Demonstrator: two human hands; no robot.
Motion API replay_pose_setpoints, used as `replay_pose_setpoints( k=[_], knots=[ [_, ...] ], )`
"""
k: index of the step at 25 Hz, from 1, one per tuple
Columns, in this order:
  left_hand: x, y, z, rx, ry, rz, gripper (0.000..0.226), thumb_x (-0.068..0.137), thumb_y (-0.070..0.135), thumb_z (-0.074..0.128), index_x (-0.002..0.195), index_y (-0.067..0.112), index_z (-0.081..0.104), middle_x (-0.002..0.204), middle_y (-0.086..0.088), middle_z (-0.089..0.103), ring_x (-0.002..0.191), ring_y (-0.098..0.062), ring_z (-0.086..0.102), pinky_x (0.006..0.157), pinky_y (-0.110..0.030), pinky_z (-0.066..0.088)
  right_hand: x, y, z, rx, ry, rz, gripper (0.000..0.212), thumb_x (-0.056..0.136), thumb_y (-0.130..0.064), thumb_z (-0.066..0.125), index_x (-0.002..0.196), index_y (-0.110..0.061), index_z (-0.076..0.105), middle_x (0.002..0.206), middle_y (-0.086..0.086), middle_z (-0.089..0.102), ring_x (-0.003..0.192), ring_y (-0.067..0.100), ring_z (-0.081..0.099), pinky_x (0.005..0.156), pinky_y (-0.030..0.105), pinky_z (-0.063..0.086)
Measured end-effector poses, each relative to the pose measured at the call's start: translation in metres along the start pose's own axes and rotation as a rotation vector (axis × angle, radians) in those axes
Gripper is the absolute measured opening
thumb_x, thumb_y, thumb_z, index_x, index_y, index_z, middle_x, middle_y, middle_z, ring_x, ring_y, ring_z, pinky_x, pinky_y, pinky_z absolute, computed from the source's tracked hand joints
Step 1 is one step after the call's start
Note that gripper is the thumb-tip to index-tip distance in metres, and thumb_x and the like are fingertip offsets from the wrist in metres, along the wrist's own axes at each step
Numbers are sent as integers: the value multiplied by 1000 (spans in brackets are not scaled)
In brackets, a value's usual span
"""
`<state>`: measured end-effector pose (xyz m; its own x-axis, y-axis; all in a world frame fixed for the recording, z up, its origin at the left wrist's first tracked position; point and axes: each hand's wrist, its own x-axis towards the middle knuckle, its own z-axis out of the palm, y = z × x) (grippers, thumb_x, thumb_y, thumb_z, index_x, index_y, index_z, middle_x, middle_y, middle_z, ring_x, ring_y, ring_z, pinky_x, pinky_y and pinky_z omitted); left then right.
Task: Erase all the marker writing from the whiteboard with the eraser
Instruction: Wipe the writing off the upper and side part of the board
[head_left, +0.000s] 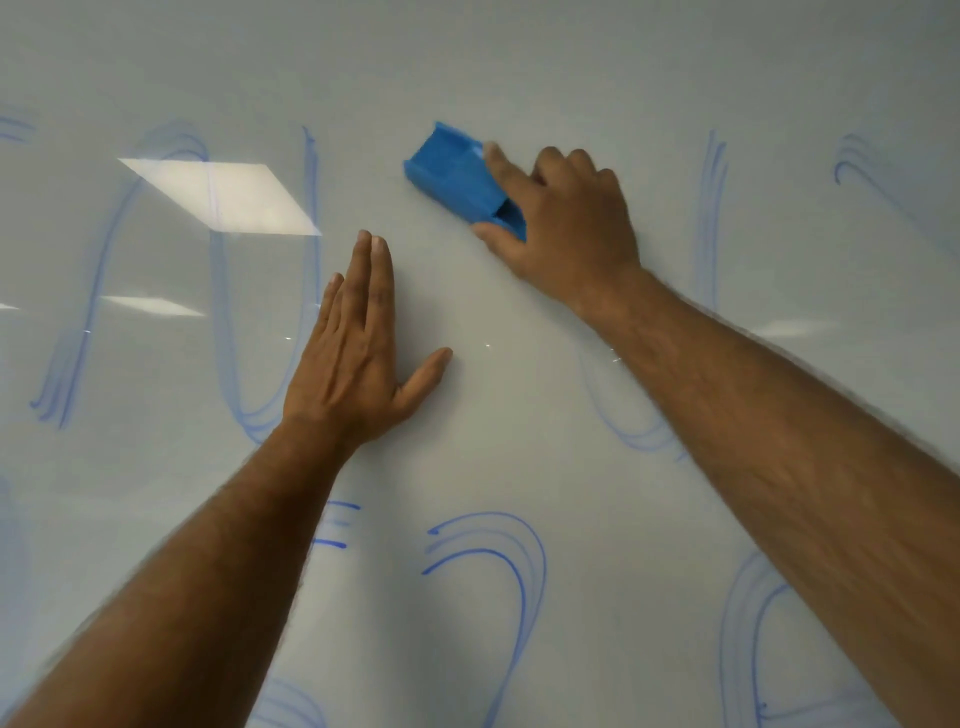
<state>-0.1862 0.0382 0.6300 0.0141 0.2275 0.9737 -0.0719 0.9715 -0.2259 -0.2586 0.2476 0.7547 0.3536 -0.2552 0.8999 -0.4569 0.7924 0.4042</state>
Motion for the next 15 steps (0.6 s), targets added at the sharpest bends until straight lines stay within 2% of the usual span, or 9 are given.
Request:
replay_pose_setpoints(
  k=[3, 7, 9, 12, 13, 15],
  knots=[
    [0, 1, -2, -18, 4, -1, 102, 95, 62, 46, 158, -4, 1, 167, -24, 3, 157, -28, 3, 124, -53, 22, -12, -2, 9, 79, 87, -347, 65, 92, -57, 51, 143, -19, 58, 93, 15, 63, 77, 34, 58, 63, 39, 45],
    [1, 1, -2, -18, 15, 2, 102, 95, 61, 47, 158, -6, 3, 166, -27, 3, 157, -29, 3, 123, -54, 23, -14, 24, 8, 78, 88, -505, 59, 95, -55, 54, 144, -23, 56, 95, 16, 64, 77, 34, 57, 64, 40, 46],
    [1, 0, -1, -10, 20, 11, 101, 95, 60, 48, 157, -7, 4, 166, -27, 6, 156, -32, 6, 122, -55, 24, -7, 37, 2, 22, 73, -373, 61, 94, -58, 51, 145, -25, 55, 98, 18, 64, 83, 37, 60, 69, 44, 47],
    [0, -1, 1, 15, 8, 14, 99, 95, 61, 46, 158, -5, 6, 166, -25, 10, 155, -32, 12, 124, -53, 22, 5, 61, -11, -91, -39, 120, 66, 96, -60, 48, 152, -27, 43, 116, 24, 61, 108, 43, 55, 87, 51, 44],
    [0, -1, 2, 24, 3, 10, 98, 95, 61, 44, 158, -4, 6, 166, -23, 11, 155, -31, 13, 124, -52, 20, 5, 71, -14, -106, -68, 230, 66, 97, -59, 50, 154, -27, 39, 119, 24, 59, 112, 43, 53, 89, 51, 43],
    [-1, -1, 3, 37, -1, 7, 96, 95, 61, 42, 158, -3, 9, 166, -22, 14, 155, -30, 15, 125, -50, 17, -5, 80, -18, -73, -73, 258, 66, 97, -59, 52, 153, -26, 41, 115, 24, 60, 108, 44, 54, 87, 51, 44]
  ],
)
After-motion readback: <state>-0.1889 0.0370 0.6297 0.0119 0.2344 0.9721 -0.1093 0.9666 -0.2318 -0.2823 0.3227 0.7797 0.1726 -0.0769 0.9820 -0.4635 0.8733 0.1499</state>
